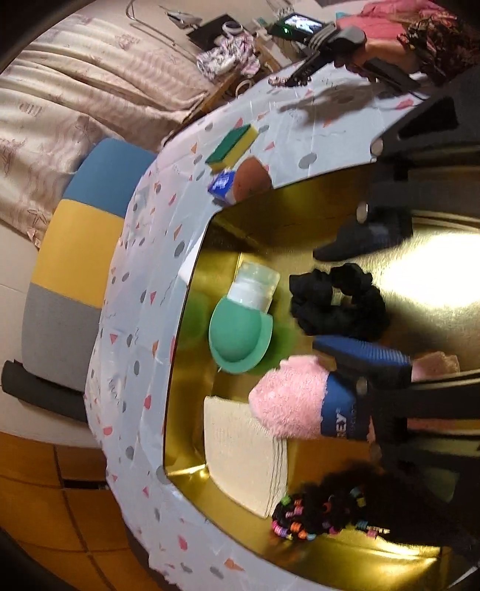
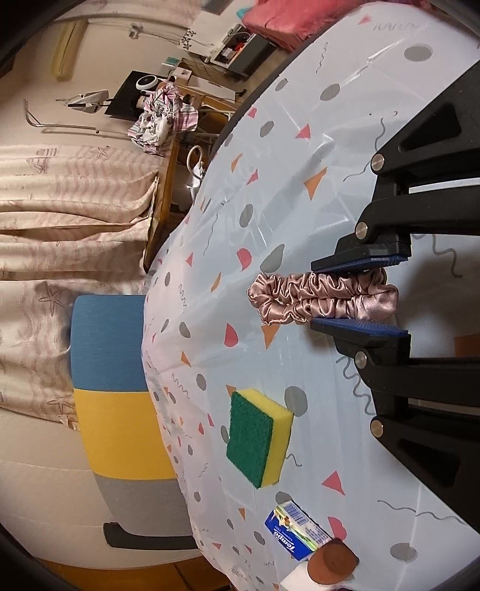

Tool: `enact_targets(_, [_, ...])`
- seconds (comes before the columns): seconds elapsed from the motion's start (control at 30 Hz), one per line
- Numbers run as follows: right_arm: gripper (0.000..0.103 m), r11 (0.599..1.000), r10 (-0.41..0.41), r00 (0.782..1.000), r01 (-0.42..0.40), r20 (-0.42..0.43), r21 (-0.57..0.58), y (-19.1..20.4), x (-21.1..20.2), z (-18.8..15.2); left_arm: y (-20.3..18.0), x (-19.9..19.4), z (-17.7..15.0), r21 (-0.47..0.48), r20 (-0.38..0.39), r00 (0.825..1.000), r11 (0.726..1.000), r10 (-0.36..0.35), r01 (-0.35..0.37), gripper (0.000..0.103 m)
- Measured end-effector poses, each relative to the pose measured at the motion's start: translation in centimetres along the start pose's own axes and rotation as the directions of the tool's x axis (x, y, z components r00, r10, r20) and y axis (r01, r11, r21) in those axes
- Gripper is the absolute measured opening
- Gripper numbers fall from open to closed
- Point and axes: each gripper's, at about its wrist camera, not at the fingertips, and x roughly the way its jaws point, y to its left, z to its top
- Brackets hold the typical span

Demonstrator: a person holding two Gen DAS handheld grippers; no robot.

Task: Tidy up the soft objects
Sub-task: 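Place the black scrunchie in the gold tray with the left gripper while the right carries the satin scrunchie, then lower the satin scrunchie into the gold tray and open the right gripper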

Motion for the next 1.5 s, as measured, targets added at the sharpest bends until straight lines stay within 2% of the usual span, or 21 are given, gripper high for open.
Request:
enact_targets(0.1, [0.024,1.0,-0.005,1.0,0.006,0.012,-0.015,0.1,-0.9,-0.1,-0.3,-0.5,-0.3,0.025,0.01,1.0,1.0,-0.019,0.019,0.059])
enact_targets(0.27, [0.024,0.996,0.012,0.999,-0.008,0.041,-0.094,1.4,-3.1,-0.4,-0.4,-1.8,-0.9,0.037,0.029,0.999,0.998,-0.045,0.044,0.059])
enact_targets(0.37, [0.024,0.991,0.052,0.998,-0.047,0.039,-0.122,2.4,-4.8,-0.8,-0.2,-2.5,-1.4,0.029,0.024,0.997,0.997,-0.071,0.07,0.059])
enact_targets(0.47, [0.024,0.987,0.094,0.995,-0.089,0.038,-0.134,3.6,-6.7,-1.1,-0.1,-3.0,-1.9,0.023,0.012,0.991,0.991,-0.13,0.13,0.059])
enact_targets(0.6, [0.024,0.98,0.173,0.985,-0.169,0.027,-0.108,5.2,-9.5,-1.3,-0.8,-3.9,-2.4,0.066,0.019,0.989,0.987,-0.148,0.147,0.059])
enact_targets(0.77, [0.024,0.954,0.294,0.956,-0.294,0.0,-0.068,7.9,-12.2,-1.9,-1.1,-4.8,-2.7,0.086,0.021,0.983,0.98,-0.182,0.18,0.059])
enact_targets(0.93, [0.024,0.912,0.402,0.915,-0.404,-0.043,-0.065,11.2,-14.4,-3.0,-0.9,-5.3,-2.8,0.096,0.018,0.981,0.977,-0.192,0.189,0.059])
enact_targets(1.23, [0.024,0.821,0.557,0.818,-0.568,-0.143,-0.054,18.1,-16.6,-3.9,0.3,-5.8,-3.2,0.086,0.016,0.991,0.988,-0.133,0.131,0.059])
enact_targets(1.3, [0.024,0.805,0.575,0.803,-0.589,-0.155,-0.065,19.7,-17.1,-3.8,0.5,-5.9,-3.2,0.083,0.026,0.993,0.991,-0.111,0.109,0.059])
enact_targets(1.5, [0.024,0.791,0.58,0.793,-0.603,-0.184,-0.103,23.7,-17.2,-3.3,0.9,-6.5,-3.1,0.085,0.053,0.996,0.995,-0.065,0.061,0.059])
